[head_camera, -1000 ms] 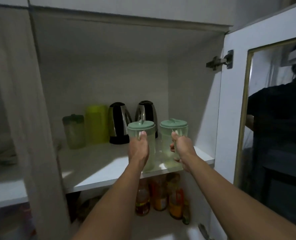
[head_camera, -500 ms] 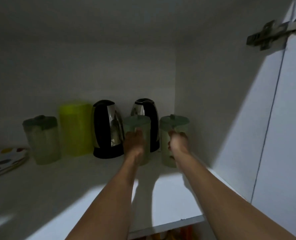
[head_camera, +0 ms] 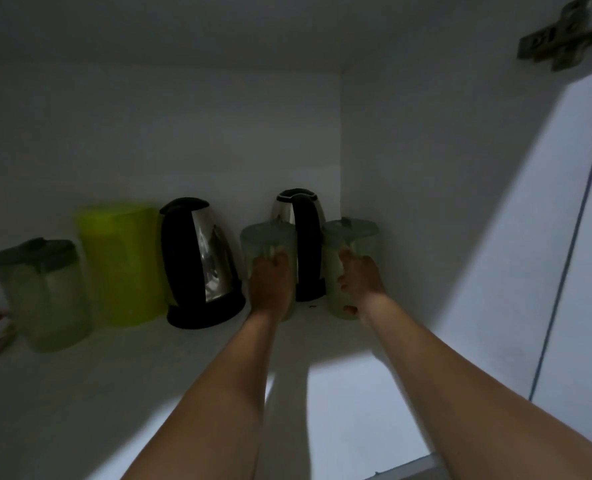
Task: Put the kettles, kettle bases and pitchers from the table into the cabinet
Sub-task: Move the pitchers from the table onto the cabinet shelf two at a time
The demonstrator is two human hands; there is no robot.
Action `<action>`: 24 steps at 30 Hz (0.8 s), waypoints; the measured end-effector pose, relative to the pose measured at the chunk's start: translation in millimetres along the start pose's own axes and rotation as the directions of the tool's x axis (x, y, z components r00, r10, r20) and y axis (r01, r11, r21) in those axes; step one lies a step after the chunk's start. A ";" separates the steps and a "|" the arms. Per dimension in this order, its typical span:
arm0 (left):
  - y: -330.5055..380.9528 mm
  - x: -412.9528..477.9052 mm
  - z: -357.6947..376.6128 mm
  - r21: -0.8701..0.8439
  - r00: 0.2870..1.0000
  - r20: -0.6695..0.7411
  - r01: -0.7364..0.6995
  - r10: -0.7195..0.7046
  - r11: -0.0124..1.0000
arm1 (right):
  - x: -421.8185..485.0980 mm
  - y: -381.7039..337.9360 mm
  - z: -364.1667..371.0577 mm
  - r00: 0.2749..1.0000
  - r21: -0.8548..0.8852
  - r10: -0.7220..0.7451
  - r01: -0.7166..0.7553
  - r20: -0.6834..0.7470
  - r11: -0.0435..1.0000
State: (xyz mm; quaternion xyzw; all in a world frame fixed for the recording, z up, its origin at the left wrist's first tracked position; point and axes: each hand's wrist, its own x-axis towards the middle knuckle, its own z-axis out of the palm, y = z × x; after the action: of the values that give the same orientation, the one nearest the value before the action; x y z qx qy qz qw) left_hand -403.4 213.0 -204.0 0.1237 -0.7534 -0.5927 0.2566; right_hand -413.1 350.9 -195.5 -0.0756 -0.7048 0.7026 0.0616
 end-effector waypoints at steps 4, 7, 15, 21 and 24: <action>-3.5 -19.0 -11.7 -0.154 0.997 0.078 0.012 0.001 0.988 | -15.6 25.7 -10.2 0.992 -0.050 0.123 -0.124 -0.010 0.991; -28.1 -30.9 -16.8 -0.127 0.987 0.150 0.072 -0.052 0.989 | -29.2 57.3 -20.2 0.990 -0.040 0.118 -0.121 -0.071 0.992; -25.9 -80.3 -41.7 0.243 0.969 0.184 0.117 -0.164 0.963 | -86.2 52.0 -26.8 0.994 -0.091 0.102 -0.104 -0.028 0.990; 17.2 -141.4 -115.6 0.263 0.992 -0.075 0.119 -0.103 0.958 | -150.3 25.5 -11.1 0.981 -0.186 0.031 0.005 0.189 0.982; 21.2 -196.1 -159.6 0.307 0.967 -0.240 0.156 -0.082 0.939 | -203.2 25.6 5.5 0.942 -0.197 0.003 0.067 0.336 0.978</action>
State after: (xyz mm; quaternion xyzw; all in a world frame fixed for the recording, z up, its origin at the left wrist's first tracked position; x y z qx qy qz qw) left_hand -151.5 182.5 -204.3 0.2756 -0.7975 -0.4580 0.2797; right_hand -214.3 306.3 -217.1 0.0501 -0.7749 0.6276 -0.0556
